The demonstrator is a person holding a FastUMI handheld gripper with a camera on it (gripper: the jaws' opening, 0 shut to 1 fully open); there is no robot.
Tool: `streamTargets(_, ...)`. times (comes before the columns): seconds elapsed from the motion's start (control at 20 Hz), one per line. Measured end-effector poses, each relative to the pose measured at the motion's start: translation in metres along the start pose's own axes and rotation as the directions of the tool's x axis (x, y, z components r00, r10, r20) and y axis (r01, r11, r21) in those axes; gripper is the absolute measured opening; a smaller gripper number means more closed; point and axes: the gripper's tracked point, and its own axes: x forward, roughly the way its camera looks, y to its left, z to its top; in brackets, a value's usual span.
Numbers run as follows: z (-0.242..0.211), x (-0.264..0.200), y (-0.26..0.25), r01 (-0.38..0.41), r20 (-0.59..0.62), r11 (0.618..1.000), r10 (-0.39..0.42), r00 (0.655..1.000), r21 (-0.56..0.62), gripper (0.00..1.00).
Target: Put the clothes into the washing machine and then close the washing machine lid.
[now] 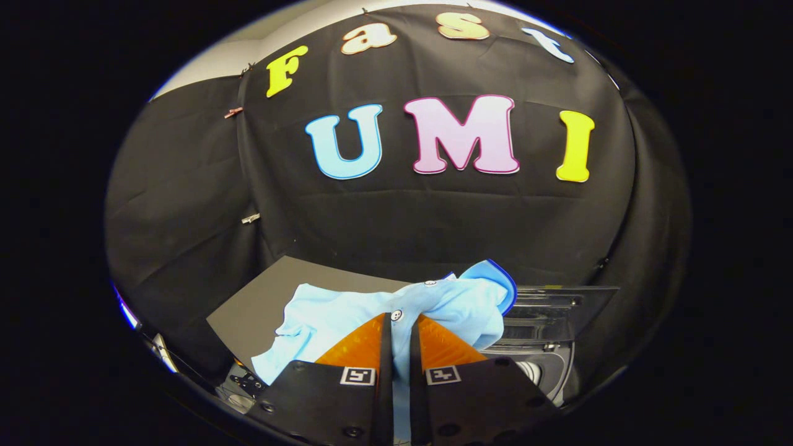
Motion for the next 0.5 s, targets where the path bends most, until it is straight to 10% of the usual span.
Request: streamTargets(0.5,0.001,-0.045,-0.114,-0.008,-0.001,0.992,0.008,1.000,0.125,0.15)
